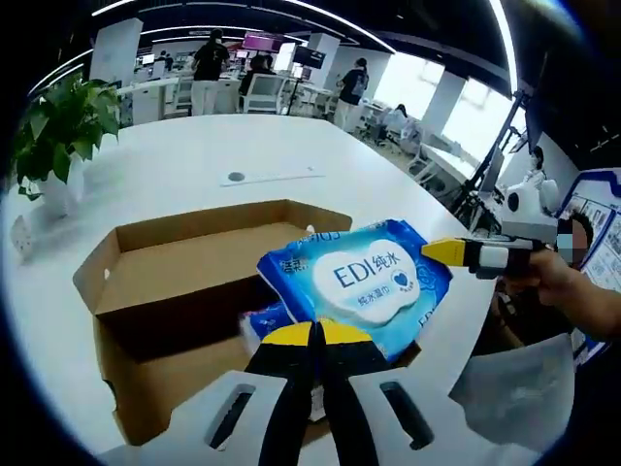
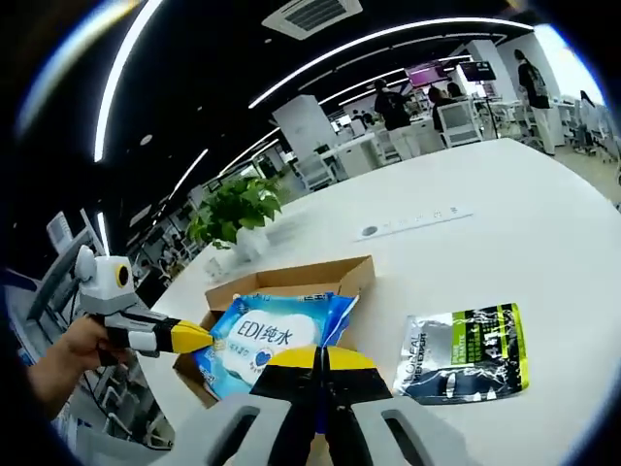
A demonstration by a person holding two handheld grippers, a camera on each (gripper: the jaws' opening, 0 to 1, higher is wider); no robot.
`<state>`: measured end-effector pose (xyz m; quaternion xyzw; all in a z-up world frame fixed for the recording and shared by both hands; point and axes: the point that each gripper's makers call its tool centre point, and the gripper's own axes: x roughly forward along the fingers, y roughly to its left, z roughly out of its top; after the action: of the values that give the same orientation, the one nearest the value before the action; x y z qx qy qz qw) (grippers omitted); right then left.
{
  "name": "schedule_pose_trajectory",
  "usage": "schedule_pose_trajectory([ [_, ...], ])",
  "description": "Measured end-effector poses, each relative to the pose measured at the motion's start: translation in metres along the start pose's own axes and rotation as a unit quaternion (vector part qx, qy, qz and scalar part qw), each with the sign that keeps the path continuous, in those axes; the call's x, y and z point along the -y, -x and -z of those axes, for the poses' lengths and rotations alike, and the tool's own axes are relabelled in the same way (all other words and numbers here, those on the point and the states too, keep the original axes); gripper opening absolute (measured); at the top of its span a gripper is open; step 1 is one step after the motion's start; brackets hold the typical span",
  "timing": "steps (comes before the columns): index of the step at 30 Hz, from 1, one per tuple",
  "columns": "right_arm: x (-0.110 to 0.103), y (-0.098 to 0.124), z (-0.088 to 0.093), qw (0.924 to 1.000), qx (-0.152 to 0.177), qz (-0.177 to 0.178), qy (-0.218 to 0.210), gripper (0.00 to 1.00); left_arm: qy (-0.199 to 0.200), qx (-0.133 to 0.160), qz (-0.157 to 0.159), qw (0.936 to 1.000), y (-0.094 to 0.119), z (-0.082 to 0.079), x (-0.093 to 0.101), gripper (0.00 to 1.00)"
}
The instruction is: Operate the shoe box by opening the lid, removing the specified soft item, and placing it in the target area until the item is outside and the box remains undamaged.
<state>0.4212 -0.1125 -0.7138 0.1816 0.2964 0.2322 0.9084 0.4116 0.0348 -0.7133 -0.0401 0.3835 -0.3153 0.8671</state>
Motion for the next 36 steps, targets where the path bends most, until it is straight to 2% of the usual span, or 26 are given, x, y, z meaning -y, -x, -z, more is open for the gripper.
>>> schedule_pose_trajectory([
  [13, 0.036, 0.027, -0.013, 0.9994, 0.013, 0.031, -0.012, 0.0, -0.015, 0.004, 0.027, 0.9995, -0.026, -0.02, 0.038, 0.0],
  [21, 0.059, 0.041, -0.018, 0.9986, 0.017, 0.048, -0.014, 0.0, -0.016, 0.007, 0.043, 0.9989, -0.042, -0.026, 0.06, 0.0],
  [27, 0.072, 0.047, -0.019, 0.9979, 0.019, 0.06, -0.016, 0.0, -0.019, 0.006, 0.049, 0.9986, -0.054, -0.03, 0.072, 0.0],
  [36, 0.094, 0.051, -0.02, 0.9972, 0.019, 0.069, -0.021, 0.0, -0.024, 0.0, 0.05, 0.9984, -0.073, -0.029, 0.079, 0.0],
])
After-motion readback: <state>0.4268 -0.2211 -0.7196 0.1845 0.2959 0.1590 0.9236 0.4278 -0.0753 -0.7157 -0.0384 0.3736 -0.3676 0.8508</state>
